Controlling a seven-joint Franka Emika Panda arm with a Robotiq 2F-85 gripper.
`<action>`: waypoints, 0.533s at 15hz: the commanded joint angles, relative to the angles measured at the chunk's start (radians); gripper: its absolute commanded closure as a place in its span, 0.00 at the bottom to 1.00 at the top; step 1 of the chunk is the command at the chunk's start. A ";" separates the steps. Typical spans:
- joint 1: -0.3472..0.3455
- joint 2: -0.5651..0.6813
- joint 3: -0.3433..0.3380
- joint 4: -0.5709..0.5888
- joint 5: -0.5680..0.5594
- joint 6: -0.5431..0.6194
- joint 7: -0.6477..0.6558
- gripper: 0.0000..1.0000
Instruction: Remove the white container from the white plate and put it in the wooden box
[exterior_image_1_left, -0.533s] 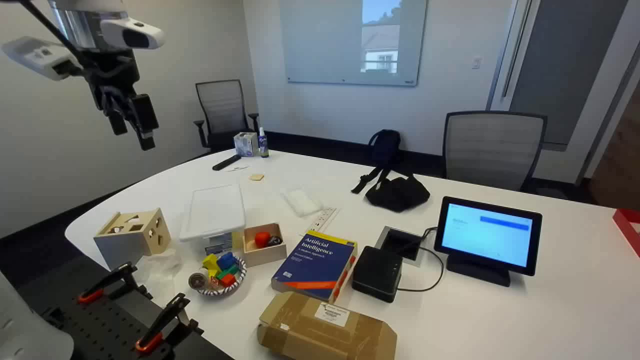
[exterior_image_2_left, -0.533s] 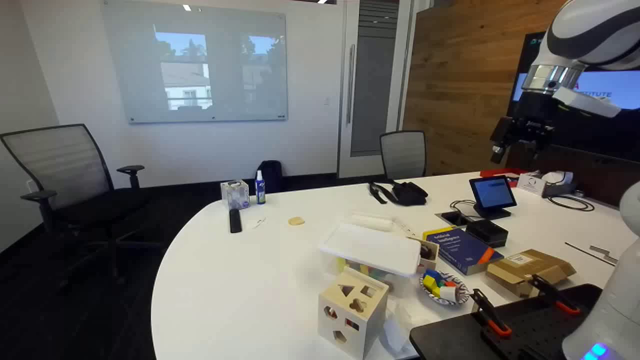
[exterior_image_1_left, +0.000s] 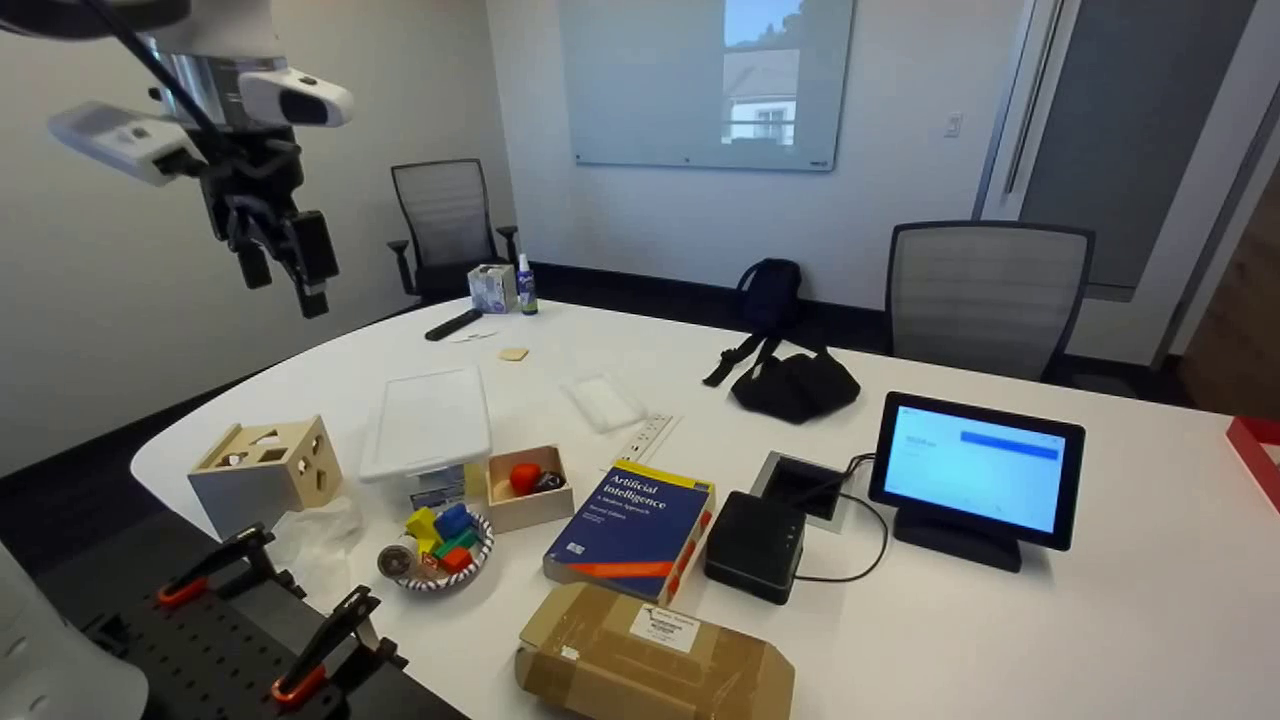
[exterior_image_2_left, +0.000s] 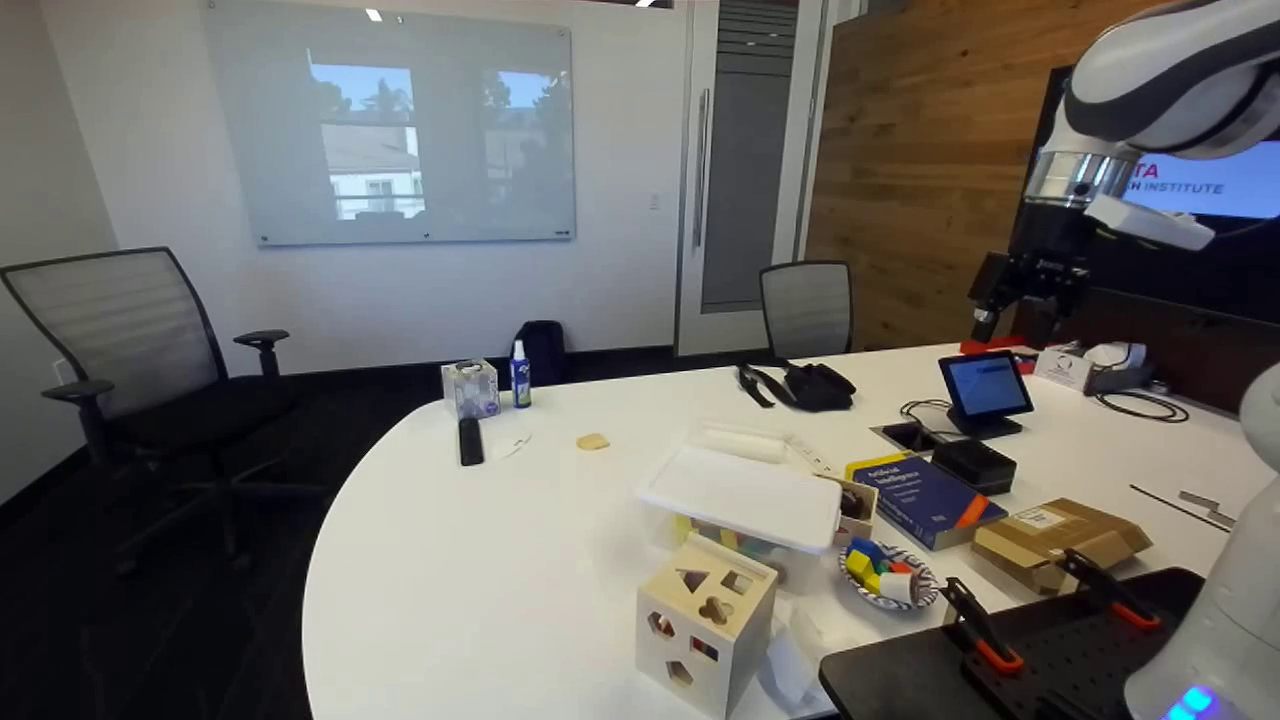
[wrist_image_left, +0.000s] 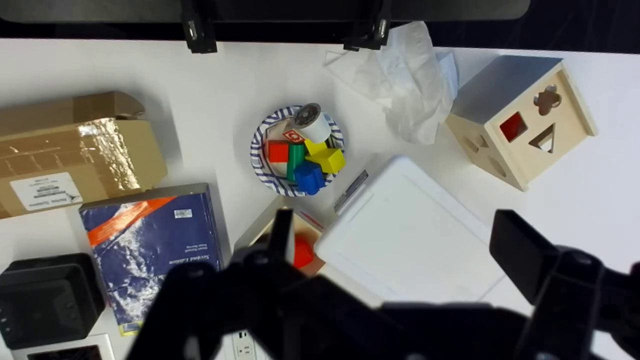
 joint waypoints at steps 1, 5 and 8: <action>0.024 0.238 -0.024 0.046 0.013 0.097 -0.085 0.00; 0.050 0.468 -0.047 0.080 0.054 0.154 -0.194 0.00; 0.045 0.606 -0.036 0.090 0.089 0.184 -0.236 0.00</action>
